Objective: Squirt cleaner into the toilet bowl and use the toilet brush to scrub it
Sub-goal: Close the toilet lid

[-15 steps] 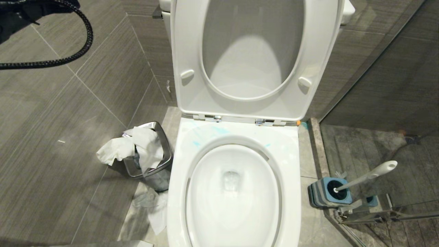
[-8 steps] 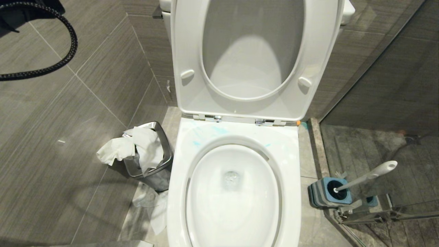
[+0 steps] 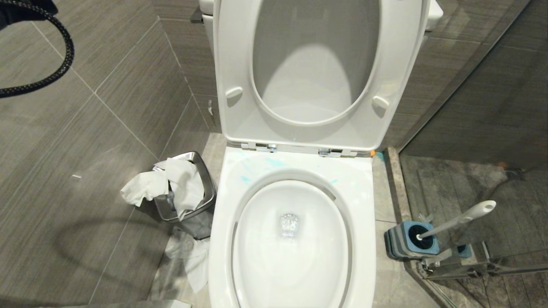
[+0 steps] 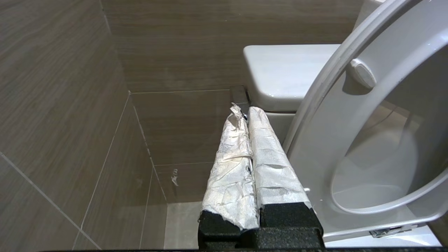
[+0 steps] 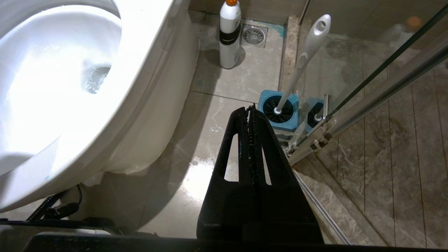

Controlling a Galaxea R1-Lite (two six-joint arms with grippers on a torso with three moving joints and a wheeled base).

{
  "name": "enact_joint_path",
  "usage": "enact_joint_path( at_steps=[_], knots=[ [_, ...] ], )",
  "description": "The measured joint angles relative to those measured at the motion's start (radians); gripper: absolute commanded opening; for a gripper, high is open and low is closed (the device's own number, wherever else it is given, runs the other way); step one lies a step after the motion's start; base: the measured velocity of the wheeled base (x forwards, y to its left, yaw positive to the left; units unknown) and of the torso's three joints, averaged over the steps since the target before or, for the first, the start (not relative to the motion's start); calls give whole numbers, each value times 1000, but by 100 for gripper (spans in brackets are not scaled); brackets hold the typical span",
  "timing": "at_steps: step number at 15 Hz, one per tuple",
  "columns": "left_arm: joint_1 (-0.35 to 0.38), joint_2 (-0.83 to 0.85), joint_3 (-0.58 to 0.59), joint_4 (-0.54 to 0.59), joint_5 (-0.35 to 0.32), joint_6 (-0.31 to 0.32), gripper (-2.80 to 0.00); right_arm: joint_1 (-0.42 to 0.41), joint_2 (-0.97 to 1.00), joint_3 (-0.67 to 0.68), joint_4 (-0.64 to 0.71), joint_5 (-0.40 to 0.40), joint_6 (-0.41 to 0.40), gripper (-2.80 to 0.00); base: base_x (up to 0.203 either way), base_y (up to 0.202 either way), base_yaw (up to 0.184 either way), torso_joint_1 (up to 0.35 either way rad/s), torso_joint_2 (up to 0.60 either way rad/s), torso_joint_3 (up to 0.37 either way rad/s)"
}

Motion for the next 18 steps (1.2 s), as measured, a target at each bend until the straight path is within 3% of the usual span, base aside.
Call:
enact_joint_path(
  at_steps=[4, 10, 12, 15, 18],
  knots=[
    [11, 76, -80, -4, -18, 2, -280, 0, 0, 0, 0, 0, 0, -280, 0, 0, 0, 0, 0, 0],
    [44, 285, -410, 11, -23, -3, -280, 0, 0, 0, 0, 0, 0, -280, 0, 0, 0, 0, 0, 0],
    [79, 348, -514, 72, -35, -17, -280, 0, 0, 0, 0, 0, 0, -280, 0, 0, 0, 0, 0, 0],
    [116, 436, -682, 193, -74, -93, -280, 0, 0, 0, 0, 0, 0, -280, 0, 0, 0, 0, 0, 0],
    [128, 497, -740, 231, -103, -185, -280, 0, 0, 0, 0, 0, 0, -280, 0, 0, 0, 0, 0, 0]
  ],
)
